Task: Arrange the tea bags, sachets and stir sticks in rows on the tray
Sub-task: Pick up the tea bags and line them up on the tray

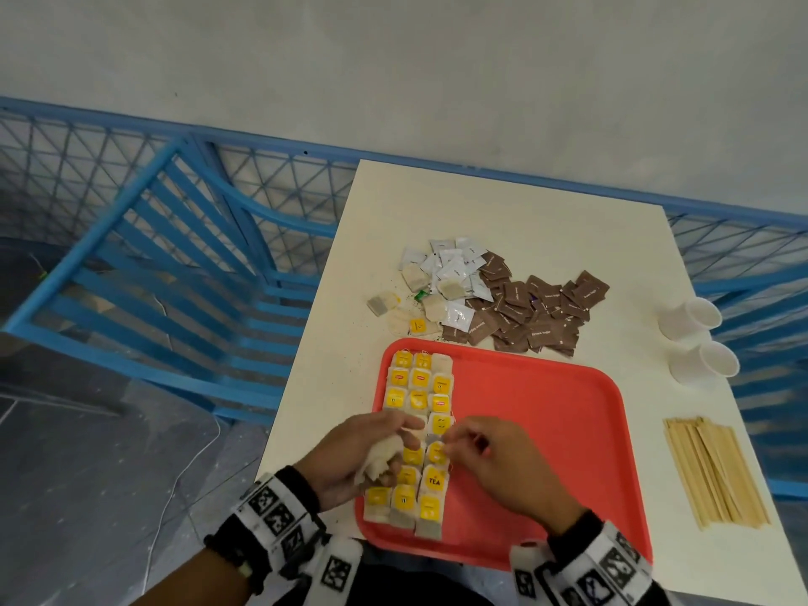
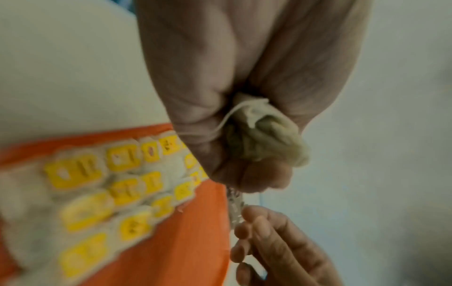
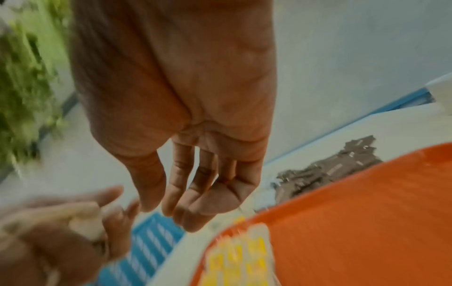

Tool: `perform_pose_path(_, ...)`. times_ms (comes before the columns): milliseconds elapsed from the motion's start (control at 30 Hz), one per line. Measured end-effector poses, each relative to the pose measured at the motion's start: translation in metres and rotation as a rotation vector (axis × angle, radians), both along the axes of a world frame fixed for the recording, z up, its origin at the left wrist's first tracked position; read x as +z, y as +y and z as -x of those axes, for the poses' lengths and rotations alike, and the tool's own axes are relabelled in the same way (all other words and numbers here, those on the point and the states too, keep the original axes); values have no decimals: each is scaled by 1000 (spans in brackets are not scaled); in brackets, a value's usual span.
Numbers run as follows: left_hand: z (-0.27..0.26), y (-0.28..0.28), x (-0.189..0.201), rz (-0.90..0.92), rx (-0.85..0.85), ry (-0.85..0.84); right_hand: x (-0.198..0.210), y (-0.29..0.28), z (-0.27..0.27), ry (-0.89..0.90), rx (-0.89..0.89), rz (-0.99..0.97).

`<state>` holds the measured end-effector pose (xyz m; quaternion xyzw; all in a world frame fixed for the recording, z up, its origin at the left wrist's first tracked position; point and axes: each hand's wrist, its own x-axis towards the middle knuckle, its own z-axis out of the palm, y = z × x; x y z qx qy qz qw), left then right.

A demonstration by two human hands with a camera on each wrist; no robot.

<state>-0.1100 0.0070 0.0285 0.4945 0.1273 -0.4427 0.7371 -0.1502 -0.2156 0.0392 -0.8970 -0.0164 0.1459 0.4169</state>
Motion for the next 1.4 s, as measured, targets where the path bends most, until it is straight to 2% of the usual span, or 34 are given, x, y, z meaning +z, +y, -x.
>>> perform_pose_path(100,-13,-12,22,250,187,148,44,1,-20,-106,-90,-165)
perform_pose_path(233,-21,-29,39,309,293,73,67,14,-31,-114,-119,-228)
perform_pose_path(300,-22,-38,42,269,312,1,69,20,-35,-87,-138,-204)
perform_pose_path(433,-20,-50,42,216,322,-69,73,27,-42,-10,-139,-339)
perform_pose_path(533,-19,-53,43,285,352,18,72,19,-50,28,-207,-417)
perform_pose_path(633,-19,-50,45,394,364,108,77,8,-57,181,-315,-637)
perform_pose_path(700,-20,-49,46,416,342,76,82,4,-60,236,-304,-740)
perform_pose_path(800,-22,-47,45,428,303,3,84,2,-62,174,-280,-773)
perform_pose_path(867,-24,-44,46,347,297,-72,85,-2,-64,110,-299,-771)
perform_pose_path(967,-27,-39,48,-22,354,-267,87,-7,-65,9,-348,-726)
perform_pose_path(1067,-28,-41,62,-315,464,-593,86,-5,-65,-138,-398,-672)
perform_pose_path(1133,-27,-48,79,-413,441,-828,85,3,-64,-253,-419,-598)
perform_pose_path(1200,-27,-58,91,-470,375,-980,87,12,-64,-345,-406,-547)
perform_pose_path(1267,-28,-63,96,-474,354,-1011,91,19,-65,-380,-342,-501)
perform_pose_path(1400,-39,-51,100,-391,365,-923,99,17,-67,-417,-182,-365)
